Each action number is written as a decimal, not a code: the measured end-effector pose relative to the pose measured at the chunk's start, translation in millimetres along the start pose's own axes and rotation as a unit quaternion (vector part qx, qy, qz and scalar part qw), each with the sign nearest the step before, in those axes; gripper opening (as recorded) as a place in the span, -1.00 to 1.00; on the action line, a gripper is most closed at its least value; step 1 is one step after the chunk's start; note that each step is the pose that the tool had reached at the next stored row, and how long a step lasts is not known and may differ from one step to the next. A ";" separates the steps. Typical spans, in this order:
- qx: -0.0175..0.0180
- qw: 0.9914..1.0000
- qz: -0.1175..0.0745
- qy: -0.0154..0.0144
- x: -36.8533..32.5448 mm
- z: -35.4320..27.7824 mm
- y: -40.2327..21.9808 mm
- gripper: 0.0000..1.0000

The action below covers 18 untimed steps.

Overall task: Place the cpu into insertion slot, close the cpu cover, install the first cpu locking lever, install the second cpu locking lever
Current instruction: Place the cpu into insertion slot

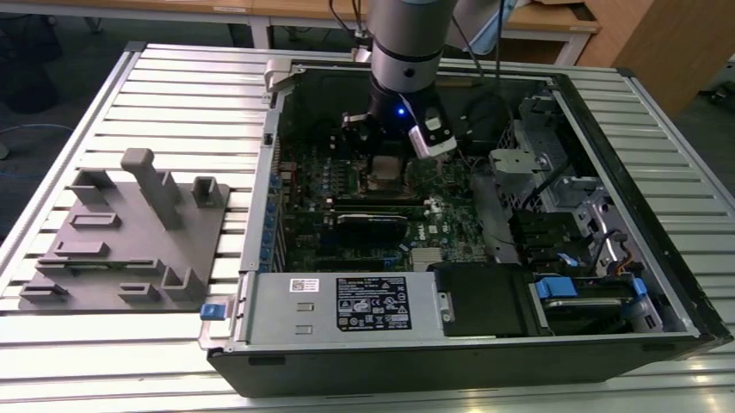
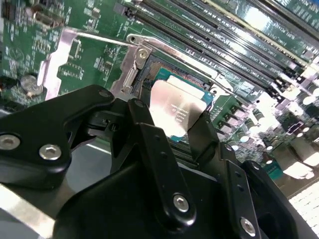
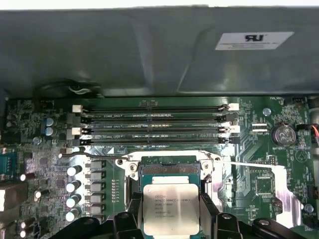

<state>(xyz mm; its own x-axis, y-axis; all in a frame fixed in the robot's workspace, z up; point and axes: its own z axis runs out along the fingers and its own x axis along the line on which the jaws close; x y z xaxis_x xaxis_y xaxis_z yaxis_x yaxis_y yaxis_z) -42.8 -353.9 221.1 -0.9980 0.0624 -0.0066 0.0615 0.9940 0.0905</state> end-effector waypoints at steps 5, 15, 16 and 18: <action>0.000 0.999 0.037 -0.003 0.0 1.3 -0.2 0.08; 0.000 0.997 0.075 -0.007 0.0 1.4 -0.1 0.08; 0.000 0.997 0.083 -0.008 0.0 1.4 -0.1 0.08; 0.001 0.995 0.100 -0.009 0.0 1.4 -0.1 0.08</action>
<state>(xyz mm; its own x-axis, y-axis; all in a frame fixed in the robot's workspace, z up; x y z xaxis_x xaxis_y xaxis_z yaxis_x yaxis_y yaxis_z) -42.7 -353.9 219.8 -0.9655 0.2604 -0.0066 0.2587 0.9617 0.0904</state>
